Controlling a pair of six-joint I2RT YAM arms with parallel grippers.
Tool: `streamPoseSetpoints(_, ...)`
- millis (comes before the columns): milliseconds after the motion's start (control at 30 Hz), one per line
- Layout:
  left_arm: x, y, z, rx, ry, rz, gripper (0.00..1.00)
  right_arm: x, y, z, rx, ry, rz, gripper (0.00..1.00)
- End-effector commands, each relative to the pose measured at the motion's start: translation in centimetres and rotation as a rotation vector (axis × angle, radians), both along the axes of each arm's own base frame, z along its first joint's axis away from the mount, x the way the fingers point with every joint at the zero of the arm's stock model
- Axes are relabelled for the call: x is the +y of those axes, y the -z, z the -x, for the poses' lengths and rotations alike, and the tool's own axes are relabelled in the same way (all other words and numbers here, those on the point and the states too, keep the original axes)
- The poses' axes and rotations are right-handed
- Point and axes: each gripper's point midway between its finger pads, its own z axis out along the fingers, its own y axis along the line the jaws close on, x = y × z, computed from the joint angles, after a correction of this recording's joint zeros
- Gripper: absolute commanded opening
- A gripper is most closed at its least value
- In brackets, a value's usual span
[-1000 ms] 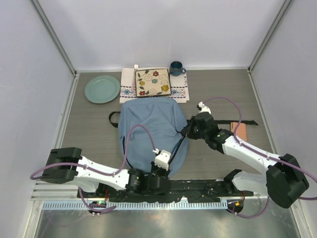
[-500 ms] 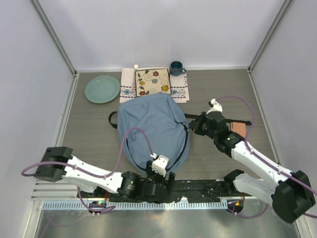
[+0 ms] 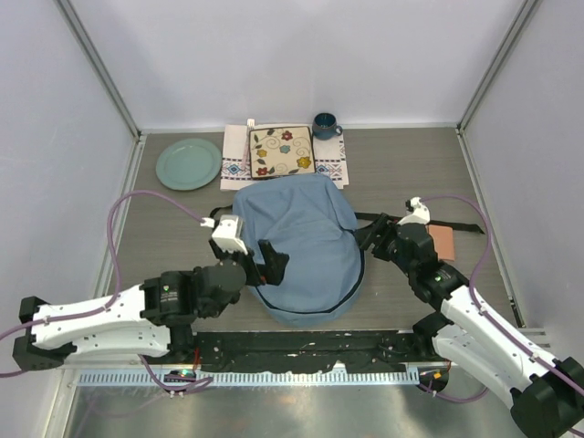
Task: Pack the student bag
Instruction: Zip the student bag at the center of the board, then unzip the student bag at the center of the board.
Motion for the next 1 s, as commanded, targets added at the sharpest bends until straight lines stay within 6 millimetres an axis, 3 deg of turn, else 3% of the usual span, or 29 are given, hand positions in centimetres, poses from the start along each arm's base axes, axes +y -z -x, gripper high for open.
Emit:
streamPoseSetpoints(0,0.6,-1.4,-1.7,-0.025,0.002,-0.119,1.0,-0.2,-2.3,-1.0,-0.061,0.034,-0.024,0.72)
streamPoseSetpoints(167,-1.6,-1.3,-3.3,0.011,0.035,-0.179,0.99,0.3,-2.0,-2.1,-0.032,0.016,0.027,0.77)
streamPoseSetpoints(300,-2.8,-1.6,-6.1,0.057,0.044,-0.143,1.0,2.3,-0.8,-2.1,0.011,-0.091,0.022,0.78)
streamPoseSetpoints(367,-3.7,-2.6,-7.0,0.047,0.059,-0.118,1.0,3.0,0.4,-1.8,0.053,-0.128,0.022,0.78)
streamPoseSetpoints(400,-4.3,-2.1,-7.7,0.055,0.077,-0.144,1.0,3.1,1.0,-1.6,0.069,-0.138,0.024,0.77)
streamPoseSetpoints(467,-5.3,-3.3,-8.6,0.043,0.093,-0.129,1.0,3.0,1.7,-1.4,0.086,-0.136,0.026,0.74)
streamPoseSetpoints(567,-7.4,-2.9,-10.1,0.073,0.156,-0.165,1.0,3.5,3.2,0.3,0.122,-0.173,-0.033,0.54)
streamPoseSetpoints(633,-9.2,-2.3,-11.1,0.084,0.203,-0.198,0.99,3.9,2.7,0.8,0.095,-0.181,-0.087,0.35)
streamPoseSetpoints(667,-9.7,-2.2,-11.3,0.087,0.22,-0.209,1.0,3.8,3.7,1.7,0.118,-0.19,-0.105,0.27)
streamPoseSetpoints(700,-10.3,-3.0,-11.7,0.075,0.237,-0.212,1.0,4.1,3.1,1.7,0.099,-0.179,-0.158,0.16)
streamPoseSetpoints(733,-11.3,-1.3,-12.0,0.111,0.263,-0.248,1.0,4.1,3.2,1.9,0.095,-0.175,-0.178,0.12)
streamPoseSetpoints(767,-11.7,-1.1,-12.3,0.118,0.271,-0.261,1.0,3.7,3.4,2.4,0.084,-0.161,-0.195,0.04)
streamPoseSetpoints(967,-13.2,1.3,-13.1,0.171,0.292,-0.325,1.0,3.0,3.0,3.6,0.048,-0.135,-0.246,0.01)
